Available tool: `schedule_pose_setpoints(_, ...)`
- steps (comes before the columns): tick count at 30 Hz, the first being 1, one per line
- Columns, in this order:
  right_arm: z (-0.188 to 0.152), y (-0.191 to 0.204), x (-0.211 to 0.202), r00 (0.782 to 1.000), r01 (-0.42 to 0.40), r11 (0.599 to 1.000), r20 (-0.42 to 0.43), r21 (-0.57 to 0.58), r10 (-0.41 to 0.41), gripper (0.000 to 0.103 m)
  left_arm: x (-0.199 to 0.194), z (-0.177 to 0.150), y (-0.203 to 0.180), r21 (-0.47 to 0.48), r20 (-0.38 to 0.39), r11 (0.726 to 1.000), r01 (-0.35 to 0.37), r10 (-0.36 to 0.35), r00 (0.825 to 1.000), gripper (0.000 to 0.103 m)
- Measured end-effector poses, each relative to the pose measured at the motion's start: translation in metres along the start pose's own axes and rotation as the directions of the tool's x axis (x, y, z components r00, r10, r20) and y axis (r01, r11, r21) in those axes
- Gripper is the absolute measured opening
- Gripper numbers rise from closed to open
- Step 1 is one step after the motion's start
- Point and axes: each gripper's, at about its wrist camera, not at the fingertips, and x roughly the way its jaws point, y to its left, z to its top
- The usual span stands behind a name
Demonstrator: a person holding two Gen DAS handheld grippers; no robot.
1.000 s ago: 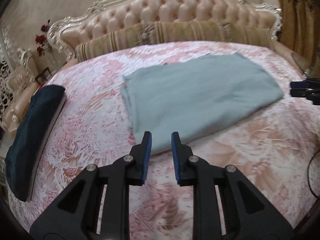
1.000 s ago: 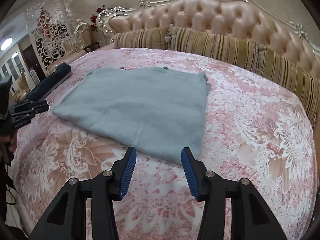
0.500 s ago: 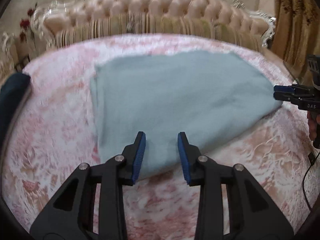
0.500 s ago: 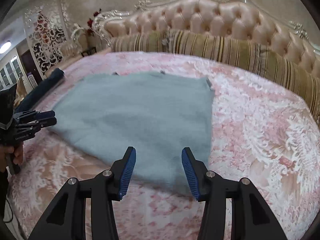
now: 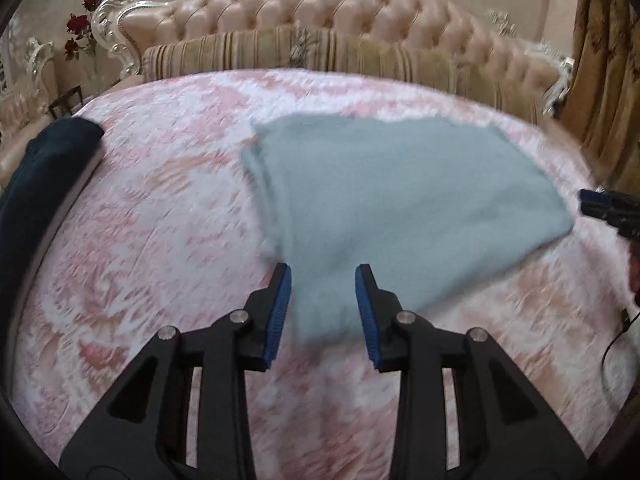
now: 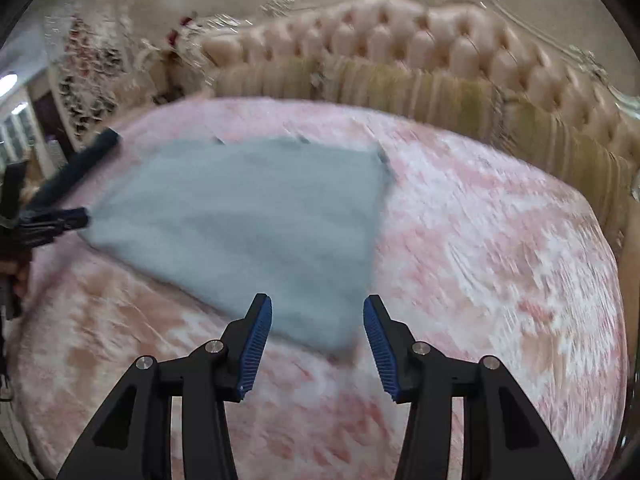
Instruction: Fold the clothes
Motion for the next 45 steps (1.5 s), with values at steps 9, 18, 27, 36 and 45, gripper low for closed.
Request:
schedule_pose_setpoints(9,0.026,0.012,0.073,0.989,-0.107,0.994,-0.106,0.005,0.107,0.052,0.040,0.012,-0.017,0.034,-0.086,0.999,0.026,-0.023,0.996,0.037)
schedule_pose_setpoints(18,0.012,0.010,0.031,0.999,0.013,0.999,-0.039,-0.043,-0.015,0.053,-0.007,0.006,-0.033,0.146,0.011,0.988,-0.055,0.054,0.998,0.055)
schedule_pose_setpoints(27,0.000,0.056,-0.032,0.994,-0.026,0.991,0.098,-0.130,0.039,0.055,-0.064,-0.006,-0.075,0.186,0.072,0.978,-0.090,0.078,0.994,0.060)
schedule_pose_setpoints(36,-0.006,0.053,-0.055,0.995,-0.047,0.998,0.085,-0.030,0.050,0.074,-0.086,-0.012,-0.094,0.243,0.127,0.956,-0.163,0.135,0.983,0.067)
schedule_pose_setpoints(45,0.000,0.038,-0.041,0.994,-0.094,0.995,0.051,0.016,0.093,0.074,-0.074,-0.010,-0.096,0.248,0.127,0.950,-0.187,0.160,0.979,0.071)
